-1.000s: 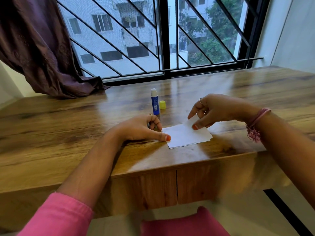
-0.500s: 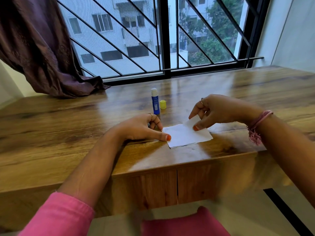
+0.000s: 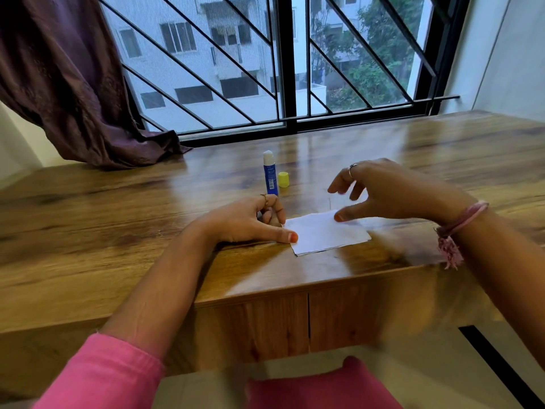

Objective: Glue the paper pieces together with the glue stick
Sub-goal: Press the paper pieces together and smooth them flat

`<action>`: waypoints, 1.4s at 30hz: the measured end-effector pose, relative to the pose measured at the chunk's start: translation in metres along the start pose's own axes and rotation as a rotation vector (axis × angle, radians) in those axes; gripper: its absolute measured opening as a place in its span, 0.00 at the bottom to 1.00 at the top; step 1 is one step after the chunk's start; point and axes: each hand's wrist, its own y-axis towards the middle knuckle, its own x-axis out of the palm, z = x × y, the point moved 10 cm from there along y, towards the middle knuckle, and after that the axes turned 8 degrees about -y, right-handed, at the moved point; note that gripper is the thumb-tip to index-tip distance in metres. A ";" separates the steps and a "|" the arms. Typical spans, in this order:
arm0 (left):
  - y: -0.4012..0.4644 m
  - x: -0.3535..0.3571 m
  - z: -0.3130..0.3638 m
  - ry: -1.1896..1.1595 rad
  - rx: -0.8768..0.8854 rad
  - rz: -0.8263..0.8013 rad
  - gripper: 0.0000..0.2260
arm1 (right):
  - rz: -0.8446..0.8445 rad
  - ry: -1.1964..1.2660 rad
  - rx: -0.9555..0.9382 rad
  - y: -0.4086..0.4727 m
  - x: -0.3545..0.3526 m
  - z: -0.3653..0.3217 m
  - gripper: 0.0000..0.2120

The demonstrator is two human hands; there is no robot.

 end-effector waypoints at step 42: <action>-0.006 0.007 0.003 0.048 -0.048 -0.020 0.21 | 0.129 -0.126 -0.342 -0.054 0.018 0.006 0.27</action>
